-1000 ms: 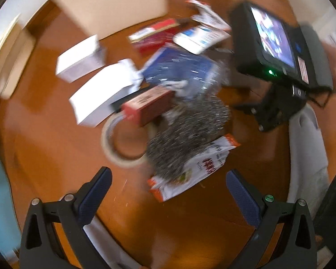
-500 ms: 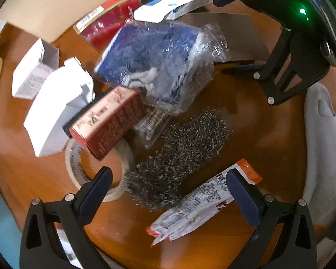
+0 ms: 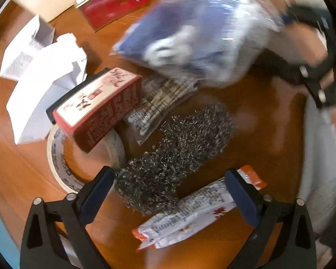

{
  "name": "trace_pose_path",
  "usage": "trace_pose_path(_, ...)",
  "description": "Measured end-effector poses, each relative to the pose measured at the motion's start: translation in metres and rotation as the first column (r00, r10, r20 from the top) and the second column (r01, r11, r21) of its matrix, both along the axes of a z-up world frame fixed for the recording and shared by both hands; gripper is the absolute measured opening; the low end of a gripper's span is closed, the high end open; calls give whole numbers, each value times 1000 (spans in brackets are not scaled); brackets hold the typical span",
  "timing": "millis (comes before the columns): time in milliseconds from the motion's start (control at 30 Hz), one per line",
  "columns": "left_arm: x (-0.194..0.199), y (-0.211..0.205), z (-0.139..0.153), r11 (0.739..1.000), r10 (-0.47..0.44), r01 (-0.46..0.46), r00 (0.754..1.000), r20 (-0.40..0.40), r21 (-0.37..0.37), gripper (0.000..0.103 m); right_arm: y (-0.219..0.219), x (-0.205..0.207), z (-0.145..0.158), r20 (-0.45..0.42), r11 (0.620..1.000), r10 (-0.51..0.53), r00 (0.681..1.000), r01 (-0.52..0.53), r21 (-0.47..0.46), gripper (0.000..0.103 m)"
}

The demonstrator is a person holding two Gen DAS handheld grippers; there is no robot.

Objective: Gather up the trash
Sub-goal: 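Grasp the brown board with the right tool while the left tool grasps the steel wool, then carry the steel wool and brown board into the beige wastebasket with both tools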

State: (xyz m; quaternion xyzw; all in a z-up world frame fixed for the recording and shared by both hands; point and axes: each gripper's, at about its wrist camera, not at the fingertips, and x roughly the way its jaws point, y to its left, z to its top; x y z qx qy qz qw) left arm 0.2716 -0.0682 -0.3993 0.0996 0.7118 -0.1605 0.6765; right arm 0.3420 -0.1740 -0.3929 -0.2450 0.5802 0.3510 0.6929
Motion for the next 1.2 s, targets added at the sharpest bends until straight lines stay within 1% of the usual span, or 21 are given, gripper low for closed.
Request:
trace_pose_path(100, 2, 14, 6, 999, 41, -41, 999, 9, -36, 94, -11, -3, 6, -40, 993, -99, 994, 101, 64, 79)
trace_pose_path(167, -1, 22, 8, 998, 45, -45, 999, 8, -36, 93, -14, -7, 1, -56, 992, -106, 993, 110, 61, 79)
trace_pose_path(200, 0, 25, 9, 998, 51, -50, 999, 10, -28, 87, -11, -15, -3, -49, 994, -96, 994, 98, 43, 79)
trace_pose_path(233, 1, 28, 12, 998, 60, -60, 998, 11, -31, 74, -4, -20, -5, -36, 996, -87, 996, 88, 29, 79)
trace_pose_path(267, -5, 41, 17, 996, 66, -66, 998, -4, -58, 66, -1, -20, -5, -40, 996, -85, 996, 87, 36, 79)
trace_pose_path(300, -3, 44, 20, 994, 73, -75, 997, -27, -80, 58, -14, -33, 10, -51, 994, -91, 995, 93, 50, 79)
trace_pose_path(367, -4, 48, 25, 994, 74, -76, 997, -27, -82, 58, -17, -37, 20, -85, 989, -104, 991, 112, 94, 79)
trace_pose_path(433, -7, 53, 23, 994, 69, -73, 996, -51, -82, 58, -31, -40, 33, -130, 978, -123, 984, 142, 154, 79)
trace_pose_path(533, -13, 53, 25, 999, 4, -5, 1000, -18, -46, 58, -38, -43, 40, -182, 957, -171, 968, 207, 201, 79)
trace_pose_path(567, -15, 51, 27, 999, -20, 20, 1000, -5, -30, 58, -43, -49, 46, -198, 954, -183, 963, 222, 201, 79)
trace_pose_path(600, -16, 50, 28, 999, -36, 36, 999, 3, -18, 58, -46, -52, 43, -213, 950, -196, 957, 239, 200, 79)
trace_pose_path(633, -16, 50, 31, 999, -44, 44, 999, 10, -17, 58, -56, -52, 48, -227, 949, -199, 953, 245, 199, 79)
trace_pose_path(700, -15, 46, 38, 998, -61, 61, 998, 13, -29, 59, -59, -61, 47, -255, 951, -191, 948, 243, 191, 79)
trace_pose_path(800, -19, 36, 42, 991, -126, 127, 992, 21, -35, 68, -75, -72, 56, -295, 955, -174, 940, 235, 183, 78)
trace_pose_path(833, -20, 33, 41, 989, -143, 144, 989, 26, -33, 69, -84, -80, 65, -301, 956, -169, 939, 231, 183, 78)
trace_pose_path(900, -19, 27, 40, 983, -185, 186, 982, 40, -14, 69, -88, -89, 70, -287, 960, -165, 944, 221, 174, 78)
trace_pose_path(1033, -16, 26, 41, 975, -222, 223, 974, 48, -10, 68, -98, -86, 77, -305, 948, -187, 934, 252, 192, 78)
trace_pose_path(1067, -17, 23, 41, 973, -232, 233, 972, 42, -2, 65, -101, -84, 80, -301, 945, -198, 933, 263, 195, 78)
trace_pose_path(1100, -17, 25, 39, 972, -236, 236, 971, 31, -6, 53, -104, -82, 83, -294, 942, -209, 933, 273, 197, 78)
trace_pose_path(1167, -17, 29, 40, 975, -222, 223, 975, 28, -17, 41, -115, -80, 86, -286, 934, -233, 930, 296, 201, 78)
trace_pose_path(1200, -15, 36, 42, 978, -205, 205, 979, 24, -28, 34, -117, -77, 87, -280, 928, -249, 927, 311, 204, 78)
